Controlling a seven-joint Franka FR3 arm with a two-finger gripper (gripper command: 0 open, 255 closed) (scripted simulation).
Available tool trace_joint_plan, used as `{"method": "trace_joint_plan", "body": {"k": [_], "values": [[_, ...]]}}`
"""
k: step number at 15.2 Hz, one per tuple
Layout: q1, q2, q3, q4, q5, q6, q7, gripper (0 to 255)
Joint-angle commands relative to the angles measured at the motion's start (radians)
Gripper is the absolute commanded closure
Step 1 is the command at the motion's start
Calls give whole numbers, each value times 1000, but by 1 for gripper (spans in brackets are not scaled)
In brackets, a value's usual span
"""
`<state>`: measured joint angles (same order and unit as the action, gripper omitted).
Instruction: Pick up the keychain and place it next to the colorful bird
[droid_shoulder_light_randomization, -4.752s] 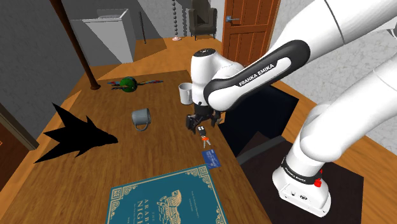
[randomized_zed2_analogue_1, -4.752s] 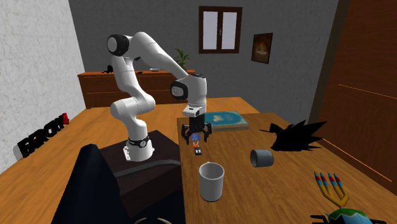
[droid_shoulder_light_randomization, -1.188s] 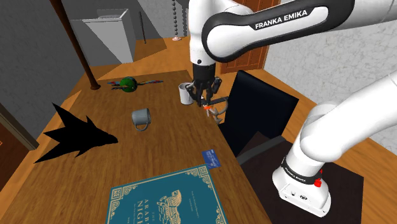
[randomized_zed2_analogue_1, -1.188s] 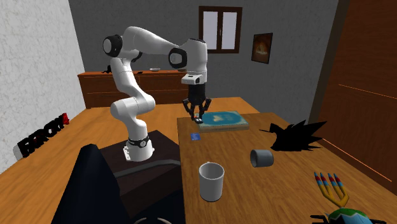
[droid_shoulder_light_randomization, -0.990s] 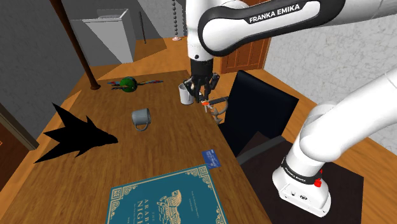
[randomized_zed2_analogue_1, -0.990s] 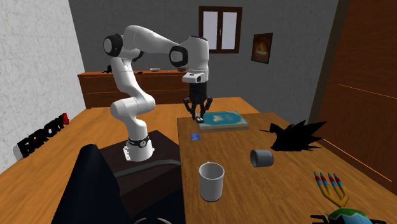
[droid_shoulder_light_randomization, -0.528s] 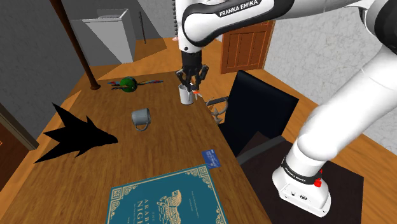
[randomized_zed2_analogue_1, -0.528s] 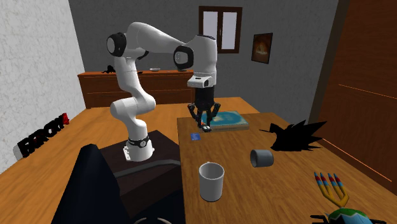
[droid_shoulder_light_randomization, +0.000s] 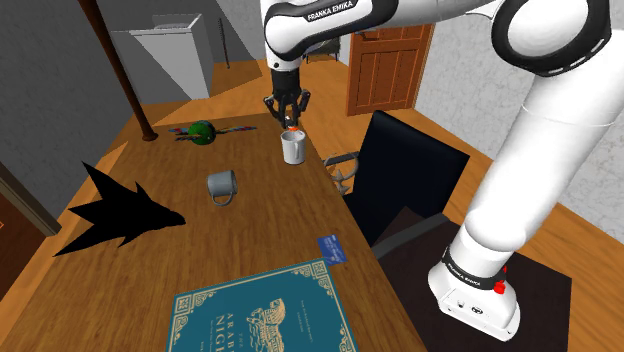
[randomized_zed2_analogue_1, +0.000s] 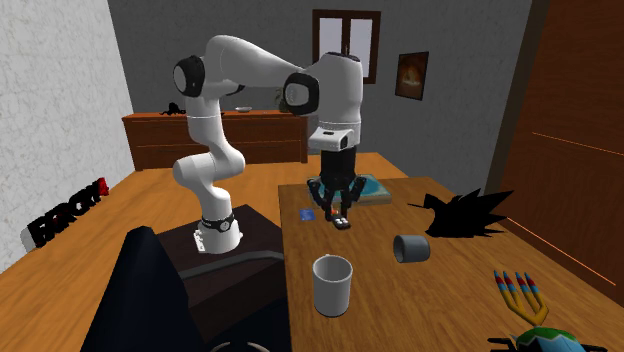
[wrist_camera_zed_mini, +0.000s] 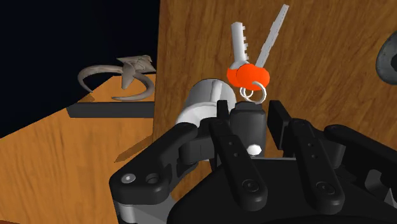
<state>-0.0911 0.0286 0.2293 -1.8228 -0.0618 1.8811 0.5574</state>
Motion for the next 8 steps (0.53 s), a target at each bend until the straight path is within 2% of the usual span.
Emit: {"method": "trace_joint_plan", "body": {"k": [1, 8], "values": [[-7, 68, -8, 84, -15, -17, -14, 255], [-16, 356, -35, 480, -64, -127, -63, 255]]}}
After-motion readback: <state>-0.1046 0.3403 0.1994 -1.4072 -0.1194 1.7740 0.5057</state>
